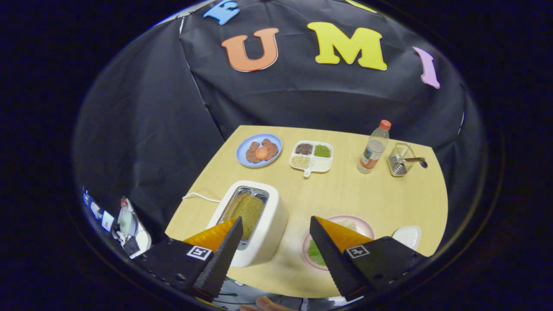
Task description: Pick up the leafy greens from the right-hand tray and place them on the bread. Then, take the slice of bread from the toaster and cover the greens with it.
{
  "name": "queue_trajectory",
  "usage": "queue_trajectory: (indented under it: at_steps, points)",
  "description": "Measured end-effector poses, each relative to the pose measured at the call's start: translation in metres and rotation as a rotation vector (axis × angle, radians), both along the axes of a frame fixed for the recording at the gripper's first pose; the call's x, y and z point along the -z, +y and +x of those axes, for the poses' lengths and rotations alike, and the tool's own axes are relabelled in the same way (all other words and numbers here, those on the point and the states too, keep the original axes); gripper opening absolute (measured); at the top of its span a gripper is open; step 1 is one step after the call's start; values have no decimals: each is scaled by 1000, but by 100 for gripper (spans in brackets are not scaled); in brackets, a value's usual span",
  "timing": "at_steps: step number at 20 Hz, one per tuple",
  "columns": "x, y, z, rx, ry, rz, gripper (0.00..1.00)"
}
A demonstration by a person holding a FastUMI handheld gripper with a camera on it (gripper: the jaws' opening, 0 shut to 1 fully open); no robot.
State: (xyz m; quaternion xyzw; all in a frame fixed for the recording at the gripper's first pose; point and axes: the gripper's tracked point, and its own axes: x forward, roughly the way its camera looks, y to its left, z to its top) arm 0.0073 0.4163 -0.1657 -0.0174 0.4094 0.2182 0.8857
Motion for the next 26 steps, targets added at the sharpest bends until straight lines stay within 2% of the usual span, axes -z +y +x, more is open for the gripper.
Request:
queue_trajectory:
  at_steps: [3, 7, 11, 17, 21, 22, 23, 26]
  points:
    - [6, 37, 1, -8, 10, -10, 96]
    - [26, 67, 4, 26, 68, -31, 96]
    - [47, 75, 17, 82, 104, -89, 89]
    - [71, 71, 23, 124, 160, -196, 69]
    - [81, 61, 21, 184, 207, -236, 46]
    - [82, 64, 20, 181, 216, -224, 39]
    - [85, 68, 21, 168, 227, -211, 39]
    - [83, 68, 17, 148, 245, -190, 19]
